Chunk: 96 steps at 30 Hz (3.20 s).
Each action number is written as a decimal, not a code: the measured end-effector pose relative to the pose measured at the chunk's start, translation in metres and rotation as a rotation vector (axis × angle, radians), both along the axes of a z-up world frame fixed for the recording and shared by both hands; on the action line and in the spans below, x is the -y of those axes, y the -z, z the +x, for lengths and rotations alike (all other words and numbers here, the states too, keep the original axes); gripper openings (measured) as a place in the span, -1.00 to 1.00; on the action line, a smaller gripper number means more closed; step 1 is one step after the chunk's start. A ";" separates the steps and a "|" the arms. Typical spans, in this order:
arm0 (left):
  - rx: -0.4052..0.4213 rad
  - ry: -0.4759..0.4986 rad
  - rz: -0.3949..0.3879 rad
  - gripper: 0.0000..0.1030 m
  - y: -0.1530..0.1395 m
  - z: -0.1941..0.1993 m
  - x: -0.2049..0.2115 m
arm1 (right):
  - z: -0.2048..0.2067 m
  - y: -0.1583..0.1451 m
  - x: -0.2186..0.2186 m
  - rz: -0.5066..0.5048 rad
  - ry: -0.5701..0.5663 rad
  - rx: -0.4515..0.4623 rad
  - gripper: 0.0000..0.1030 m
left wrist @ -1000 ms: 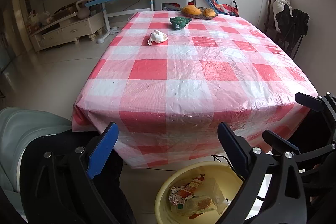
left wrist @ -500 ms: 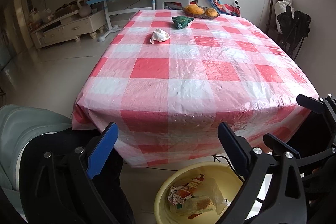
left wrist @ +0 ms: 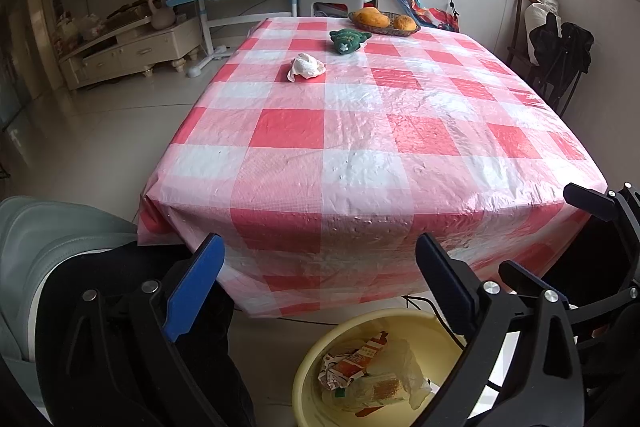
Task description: Collect trash
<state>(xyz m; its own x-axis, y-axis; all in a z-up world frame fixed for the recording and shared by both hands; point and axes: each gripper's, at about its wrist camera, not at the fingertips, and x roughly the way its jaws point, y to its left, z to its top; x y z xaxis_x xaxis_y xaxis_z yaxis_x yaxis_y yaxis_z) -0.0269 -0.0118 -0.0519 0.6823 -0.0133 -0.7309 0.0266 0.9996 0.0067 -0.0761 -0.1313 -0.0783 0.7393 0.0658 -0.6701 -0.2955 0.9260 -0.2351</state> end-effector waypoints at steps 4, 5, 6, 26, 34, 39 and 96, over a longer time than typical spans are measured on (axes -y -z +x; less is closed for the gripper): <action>0.000 0.000 -0.001 0.81 0.000 0.000 0.000 | 0.000 0.000 0.000 -0.001 0.000 0.000 0.77; 0.000 -0.001 -0.003 0.81 0.000 0.000 0.000 | 0.000 0.000 0.000 0.001 0.000 -0.001 0.77; 0.000 -0.002 -0.006 0.81 0.000 0.001 -0.001 | 0.000 0.000 0.000 0.003 0.000 0.000 0.77; 0.034 -0.102 -0.096 0.85 -0.022 0.119 -0.034 | 0.093 -0.025 0.001 0.080 0.017 -0.043 0.77; 0.003 -0.094 -0.054 0.85 -0.015 0.193 -0.022 | 0.167 -0.031 -0.009 0.069 0.024 -0.055 0.77; -0.066 -0.039 -0.015 0.24 -0.002 0.240 -0.008 | 0.204 -0.035 -0.007 0.093 0.048 -0.063 0.77; 0.110 0.000 -0.129 -0.75 -0.052 0.137 -0.020 | 0.109 -0.056 0.048 0.383 -0.223 -0.143 -0.32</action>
<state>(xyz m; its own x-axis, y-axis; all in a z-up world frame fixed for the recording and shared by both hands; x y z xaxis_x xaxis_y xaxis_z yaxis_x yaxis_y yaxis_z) 0.1101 0.0080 0.0001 0.7584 -0.1015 -0.6438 0.0324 0.9924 -0.1184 0.0329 -0.1788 -0.0221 0.5813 0.4752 -0.6605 -0.5015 0.8485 0.1690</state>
